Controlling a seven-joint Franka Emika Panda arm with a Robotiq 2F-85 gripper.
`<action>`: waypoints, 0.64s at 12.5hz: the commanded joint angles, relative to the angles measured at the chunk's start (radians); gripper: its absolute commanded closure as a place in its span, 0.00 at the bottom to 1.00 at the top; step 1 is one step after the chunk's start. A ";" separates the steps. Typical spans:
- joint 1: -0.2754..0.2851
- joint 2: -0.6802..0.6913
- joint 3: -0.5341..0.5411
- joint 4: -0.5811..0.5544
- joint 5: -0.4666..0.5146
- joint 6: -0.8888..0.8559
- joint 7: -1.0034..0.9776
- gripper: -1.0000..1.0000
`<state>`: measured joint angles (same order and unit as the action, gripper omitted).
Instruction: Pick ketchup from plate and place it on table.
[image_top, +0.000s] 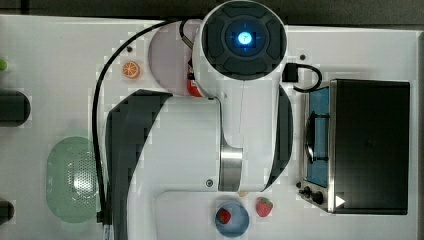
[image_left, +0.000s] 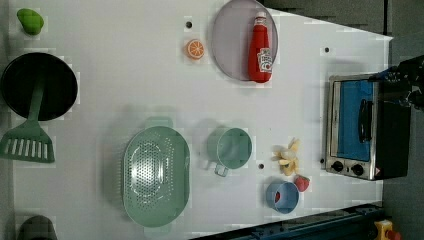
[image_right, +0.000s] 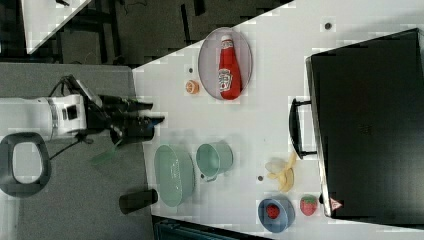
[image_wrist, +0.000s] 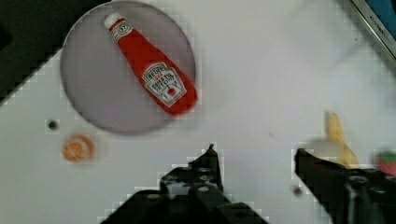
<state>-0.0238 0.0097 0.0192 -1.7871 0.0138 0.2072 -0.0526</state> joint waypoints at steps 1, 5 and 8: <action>-0.091 -0.225 0.066 -0.098 0.013 -0.163 0.044 0.21; -0.089 -0.144 0.075 -0.096 0.014 -0.137 -0.110 0.00; -0.086 -0.039 0.082 -0.093 0.014 -0.072 -0.221 0.00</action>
<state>-0.0972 -0.1118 0.1028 -1.8301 0.0273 0.1564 -0.1836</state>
